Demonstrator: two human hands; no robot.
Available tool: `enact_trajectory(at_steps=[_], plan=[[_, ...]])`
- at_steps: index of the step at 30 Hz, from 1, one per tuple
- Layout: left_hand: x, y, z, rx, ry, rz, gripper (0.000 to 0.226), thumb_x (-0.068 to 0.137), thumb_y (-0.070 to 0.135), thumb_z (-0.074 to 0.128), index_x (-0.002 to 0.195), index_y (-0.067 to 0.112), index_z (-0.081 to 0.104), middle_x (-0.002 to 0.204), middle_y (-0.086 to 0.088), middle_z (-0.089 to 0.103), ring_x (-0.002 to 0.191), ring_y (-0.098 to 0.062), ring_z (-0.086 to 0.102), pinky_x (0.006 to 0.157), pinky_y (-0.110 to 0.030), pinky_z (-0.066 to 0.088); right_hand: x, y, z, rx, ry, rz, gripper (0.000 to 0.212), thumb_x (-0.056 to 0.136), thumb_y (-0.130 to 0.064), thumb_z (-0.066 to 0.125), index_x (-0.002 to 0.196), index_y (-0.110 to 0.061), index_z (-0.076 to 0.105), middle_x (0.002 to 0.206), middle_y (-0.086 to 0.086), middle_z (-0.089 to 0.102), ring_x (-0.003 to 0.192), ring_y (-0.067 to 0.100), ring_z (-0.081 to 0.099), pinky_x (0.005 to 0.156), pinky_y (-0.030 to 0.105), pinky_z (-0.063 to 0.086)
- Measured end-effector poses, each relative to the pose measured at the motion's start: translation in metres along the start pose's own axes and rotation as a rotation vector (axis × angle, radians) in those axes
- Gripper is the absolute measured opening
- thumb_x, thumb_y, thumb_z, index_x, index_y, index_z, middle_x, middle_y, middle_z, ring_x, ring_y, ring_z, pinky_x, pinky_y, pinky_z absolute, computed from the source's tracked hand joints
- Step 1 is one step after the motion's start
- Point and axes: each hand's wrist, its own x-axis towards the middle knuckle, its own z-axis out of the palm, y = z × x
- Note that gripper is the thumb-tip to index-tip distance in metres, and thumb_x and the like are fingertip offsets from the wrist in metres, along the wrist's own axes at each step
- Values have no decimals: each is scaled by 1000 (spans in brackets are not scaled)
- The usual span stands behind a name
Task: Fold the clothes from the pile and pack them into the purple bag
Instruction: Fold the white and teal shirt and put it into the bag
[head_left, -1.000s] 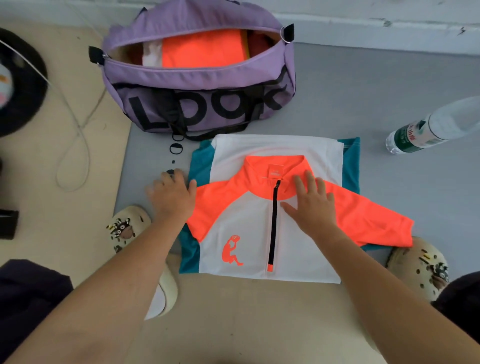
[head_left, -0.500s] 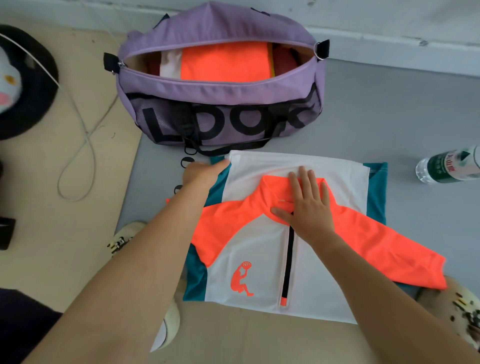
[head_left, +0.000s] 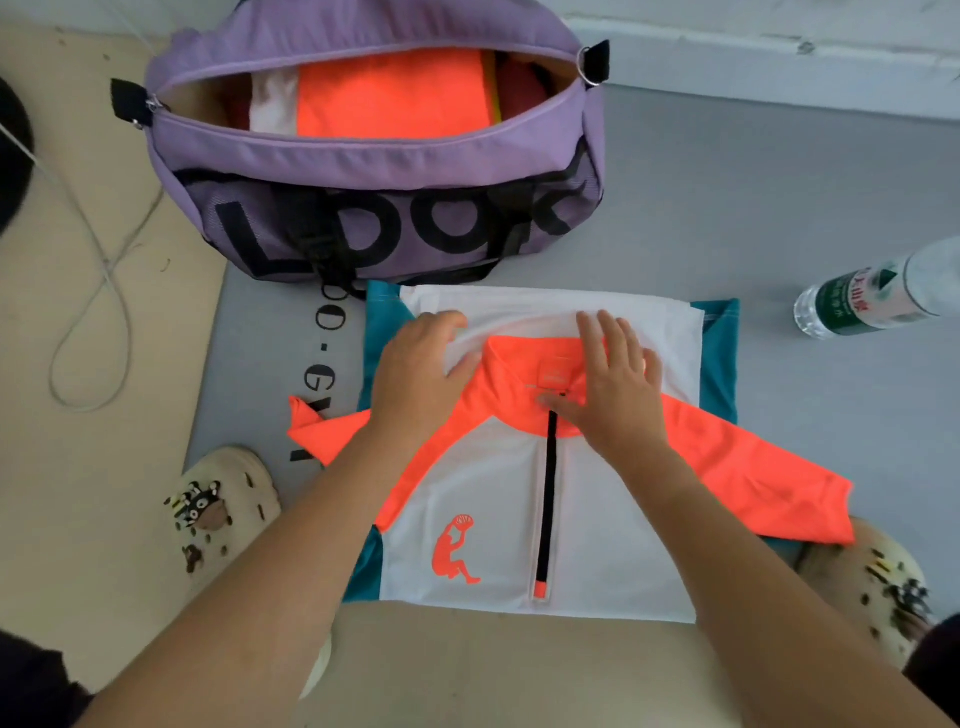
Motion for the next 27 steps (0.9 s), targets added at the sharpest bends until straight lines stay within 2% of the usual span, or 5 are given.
enact_trajectory(at_steps=[3, 7, 15, 22, 27], plan=[[-12, 14, 20, 187, -225, -16, 49, 77, 42, 73, 118, 20, 58, 108, -3, 58, 105, -28, 54, 84, -41, 40, -8, 23, -9, 73, 49, 173, 95, 73, -64, 68, 146, -11, 36, 136, 12, 49, 126, 32, 45, 97, 49, 33], [-13, 18, 26, 168, -195, -211, 44, 71, 53, 76, 97, 21, 58, 86, 8, 58, 95, -23, 60, 75, -35, 29, -14, 47, -11, 113, -9, 236, 61, 75, -49, 75, 122, -15, 56, 108, 5, 61, 106, 30, 52, 86, 41, 29], [-13, 14, 17, 179, -293, -343, 35, 71, 48, 79, 72, 18, 60, 88, -1, 53, 92, -26, 53, 82, -38, 38, -13, 54, -18, 233, -137, 270, 21, 75, -23, 74, 76, -14, 56, 86, 1, 44, 92, 29, 48, 76, 33, 25], [-22, 14, 25, -254, -212, -501, 27, 76, 33, 79, 83, 17, 57, 76, 8, 57, 73, -12, 53, 67, -30, 43, -21, 57, -16, 429, -173, 368, 26, 82, -36, 71, 85, -19, 50, 67, -16, 49, 74, 18, 49, 83, 36, 34], [-20, 13, 18, -303, -202, -385, 34, 87, 29, 70, 70, 3, 58, 60, 0, 43, 58, -12, 38, 60, -33, 34, -22, 55, -24, 620, -88, 335, 39, 84, -24, 72, 57, -23, 44, 53, -8, 35, 55, 11, 34, 51, 22, 26]])
